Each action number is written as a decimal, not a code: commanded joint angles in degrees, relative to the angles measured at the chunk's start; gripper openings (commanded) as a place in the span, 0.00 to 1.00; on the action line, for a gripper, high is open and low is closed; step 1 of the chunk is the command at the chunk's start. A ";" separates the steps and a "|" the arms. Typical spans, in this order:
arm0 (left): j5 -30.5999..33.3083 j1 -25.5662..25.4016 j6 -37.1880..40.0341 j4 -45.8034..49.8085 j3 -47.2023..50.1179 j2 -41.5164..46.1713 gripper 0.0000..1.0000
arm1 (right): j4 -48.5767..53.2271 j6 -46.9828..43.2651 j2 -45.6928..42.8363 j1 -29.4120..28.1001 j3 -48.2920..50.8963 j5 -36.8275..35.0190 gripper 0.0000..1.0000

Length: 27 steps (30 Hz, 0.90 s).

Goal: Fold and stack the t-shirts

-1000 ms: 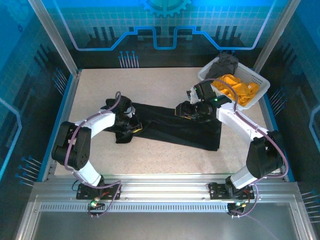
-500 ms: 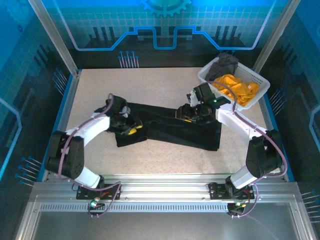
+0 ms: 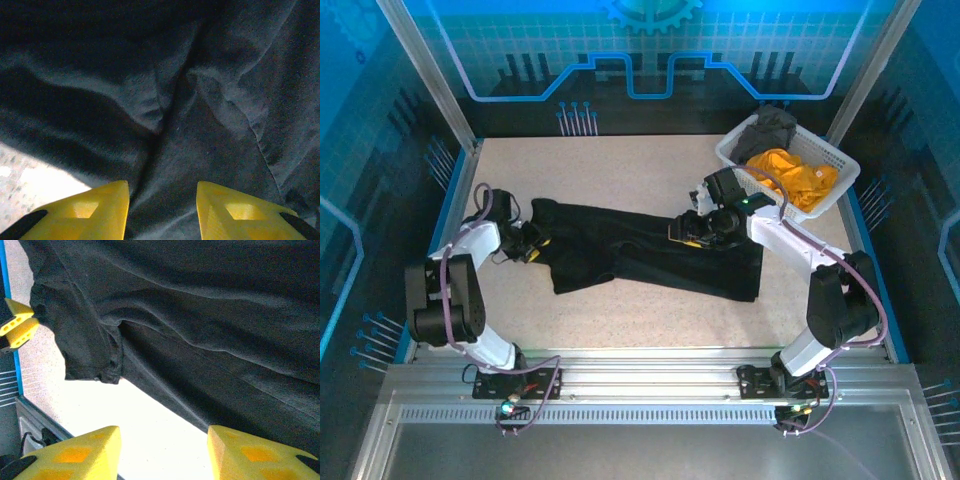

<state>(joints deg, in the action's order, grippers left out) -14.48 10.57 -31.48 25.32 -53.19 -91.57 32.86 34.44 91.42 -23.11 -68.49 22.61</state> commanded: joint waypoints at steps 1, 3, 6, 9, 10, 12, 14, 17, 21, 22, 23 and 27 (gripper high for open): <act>-1.28 0.15 5.74 -4.84 0.14 -2.10 0.41 | -2.28 -1.12 -0.19 -0.51 0.45 4.62 0.52; -0.71 0.15 7.03 -5.11 0.19 -3.36 0.40 | -3.34 -1.13 -0.19 -0.57 0.67 6.43 0.52; -1.25 0.15 7.93 -5.42 0.60 -4.83 0.38 | -3.86 -0.99 0.03 -0.66 0.46 7.51 0.53; -2.28 0.07 8.18 -6.23 1.47 -5.26 0.36 | -3.86 -0.66 0.65 -0.70 -0.04 7.48 0.53; -2.65 -0.01 8.12 -6.08 1.72 -5.21 0.36 | -3.79 -0.52 1.01 -0.70 -0.31 7.52 0.53; -3.11 -0.40 7.97 -5.94 2.18 -4.65 0.35 | -3.83 -0.42 1.56 -0.70 -0.81 7.53 0.53; -4.19 -0.96 7.55 -6.71 3.10 -3.84 0.35 | -3.93 -0.34 2.13 -0.70 -1.20 7.54 0.53; -6.32 -2.39 7.23 -6.98 3.58 -3.65 0.30 | -4.03 -0.16 3.18 -0.77 -1.80 7.61 0.53; -5.89 -4.14 7.23 -5.40 4.01 -2.99 0.21 | -3.69 -0.12 4.16 -0.77 -2.43 7.32 0.53; -5.44 -4.15 6.86 -5.09 4.35 -2.47 0.16 | -3.60 -0.17 4.34 -0.71 -2.60 7.27 0.53; -4.78 -4.15 6.61 -4.85 4.56 -1.95 0.13 | -3.59 -0.22 4.46 -0.72 -2.70 7.27 0.53; -3.19 -4.15 4.69 -3.33 4.22 0.38 0.00 | -3.19 -0.24 4.82 -0.79 -2.88 6.90 0.53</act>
<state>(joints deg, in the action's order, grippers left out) -17.85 6.57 -25.76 19.81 -49.32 -93.91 29.06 34.44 95.68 -23.22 -69.78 28.80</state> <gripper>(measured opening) 0.048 0.527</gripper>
